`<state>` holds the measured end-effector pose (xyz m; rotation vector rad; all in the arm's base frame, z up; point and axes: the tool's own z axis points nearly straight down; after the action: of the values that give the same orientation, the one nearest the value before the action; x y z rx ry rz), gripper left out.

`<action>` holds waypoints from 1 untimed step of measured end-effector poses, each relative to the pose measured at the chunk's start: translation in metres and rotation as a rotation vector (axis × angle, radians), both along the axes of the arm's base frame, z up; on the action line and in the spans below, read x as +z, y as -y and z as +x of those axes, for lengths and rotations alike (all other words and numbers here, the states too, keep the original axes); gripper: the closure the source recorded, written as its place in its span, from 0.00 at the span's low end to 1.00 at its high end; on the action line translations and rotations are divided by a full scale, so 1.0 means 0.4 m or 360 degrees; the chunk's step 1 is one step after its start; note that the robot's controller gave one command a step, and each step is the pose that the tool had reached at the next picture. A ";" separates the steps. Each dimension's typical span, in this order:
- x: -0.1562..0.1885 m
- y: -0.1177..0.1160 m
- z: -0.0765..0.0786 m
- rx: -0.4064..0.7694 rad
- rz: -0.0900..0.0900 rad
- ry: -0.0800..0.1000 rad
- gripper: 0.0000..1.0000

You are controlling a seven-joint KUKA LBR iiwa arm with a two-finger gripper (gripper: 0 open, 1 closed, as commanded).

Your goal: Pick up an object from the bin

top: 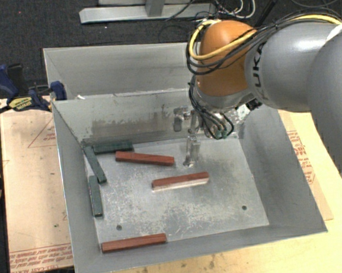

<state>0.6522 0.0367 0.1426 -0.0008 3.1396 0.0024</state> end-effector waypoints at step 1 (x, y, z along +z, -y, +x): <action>0.000 0.000 0.000 0.0000 0.0000 0.0000 0.00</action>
Offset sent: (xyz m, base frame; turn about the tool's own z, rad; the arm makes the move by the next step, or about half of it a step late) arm -0.0011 0.0068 -0.0392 -0.3380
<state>0.6522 0.0367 0.1426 -0.0005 3.1396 0.0024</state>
